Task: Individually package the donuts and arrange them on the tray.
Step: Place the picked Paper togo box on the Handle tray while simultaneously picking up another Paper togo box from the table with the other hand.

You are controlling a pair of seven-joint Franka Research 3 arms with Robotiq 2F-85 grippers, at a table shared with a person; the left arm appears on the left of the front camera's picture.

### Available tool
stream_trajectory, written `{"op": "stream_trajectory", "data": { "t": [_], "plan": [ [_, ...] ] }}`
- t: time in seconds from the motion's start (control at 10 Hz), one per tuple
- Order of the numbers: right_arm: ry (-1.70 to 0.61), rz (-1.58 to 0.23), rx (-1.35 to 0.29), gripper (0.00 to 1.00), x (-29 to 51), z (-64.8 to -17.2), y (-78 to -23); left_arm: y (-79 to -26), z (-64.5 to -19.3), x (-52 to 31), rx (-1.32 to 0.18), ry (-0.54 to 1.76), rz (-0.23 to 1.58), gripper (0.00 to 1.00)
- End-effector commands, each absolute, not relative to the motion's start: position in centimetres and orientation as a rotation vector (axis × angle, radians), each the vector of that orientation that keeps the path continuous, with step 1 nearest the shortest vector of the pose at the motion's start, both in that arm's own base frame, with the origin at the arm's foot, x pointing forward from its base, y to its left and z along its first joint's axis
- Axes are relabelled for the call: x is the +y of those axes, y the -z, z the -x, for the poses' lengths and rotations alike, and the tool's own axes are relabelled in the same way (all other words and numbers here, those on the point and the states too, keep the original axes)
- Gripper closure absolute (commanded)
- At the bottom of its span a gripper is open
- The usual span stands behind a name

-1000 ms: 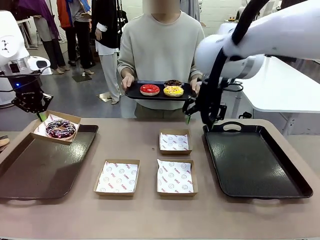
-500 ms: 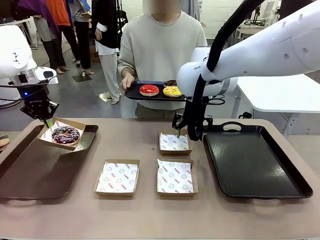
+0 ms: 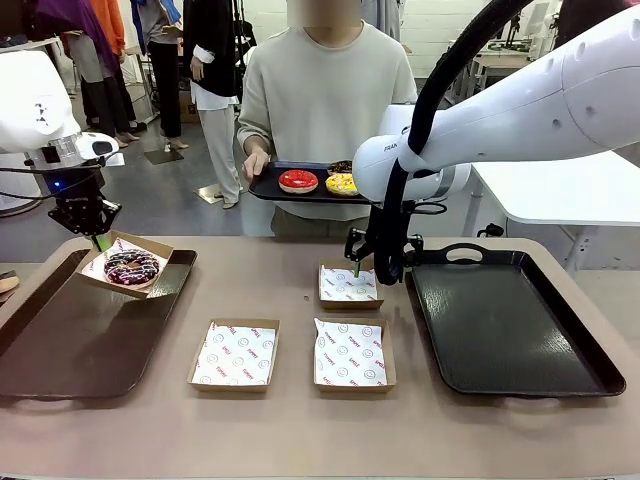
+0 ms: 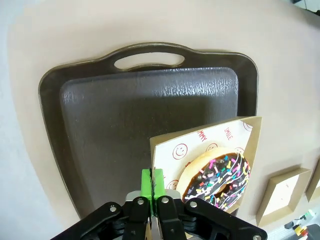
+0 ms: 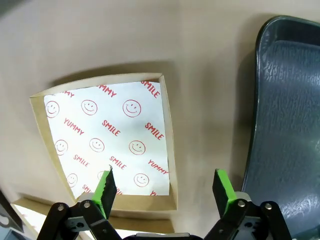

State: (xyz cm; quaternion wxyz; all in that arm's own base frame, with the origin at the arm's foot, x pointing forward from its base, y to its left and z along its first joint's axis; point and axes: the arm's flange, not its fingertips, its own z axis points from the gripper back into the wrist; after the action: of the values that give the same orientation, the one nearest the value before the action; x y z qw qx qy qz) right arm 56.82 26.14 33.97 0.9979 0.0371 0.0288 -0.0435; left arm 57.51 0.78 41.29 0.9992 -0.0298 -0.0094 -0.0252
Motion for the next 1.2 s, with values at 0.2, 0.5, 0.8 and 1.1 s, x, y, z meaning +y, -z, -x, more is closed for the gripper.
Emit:
{"op": "stream_trajectory", "data": {
  "t": [0.2,0.5,0.8,1.1],
  "plan": [
    [0.085,-0.07,0.06,0.0,26.2,-56.7,-34.0,-41.2,-57.4,0.8,-0.027,0.037,0.061,0.99],
    [0.069,-0.063,0.048,0.0,26.5,-56.8,-33.7,-41.1,-57.5,0.8,-0.017,0.049,0.06,0.99],
    [0.084,-0.059,0.03,0.0,26.6,-57.0,-33.3,-40.9,-58.2,0.5,-0.022,0.045,0.104,0.99],
    [0.081,-0.073,0.016,0.0,25.7,-57.7,-32.6,-39.8,-59.1,0.4,0.01,0.027,0.113,0.99]
  ]
}}
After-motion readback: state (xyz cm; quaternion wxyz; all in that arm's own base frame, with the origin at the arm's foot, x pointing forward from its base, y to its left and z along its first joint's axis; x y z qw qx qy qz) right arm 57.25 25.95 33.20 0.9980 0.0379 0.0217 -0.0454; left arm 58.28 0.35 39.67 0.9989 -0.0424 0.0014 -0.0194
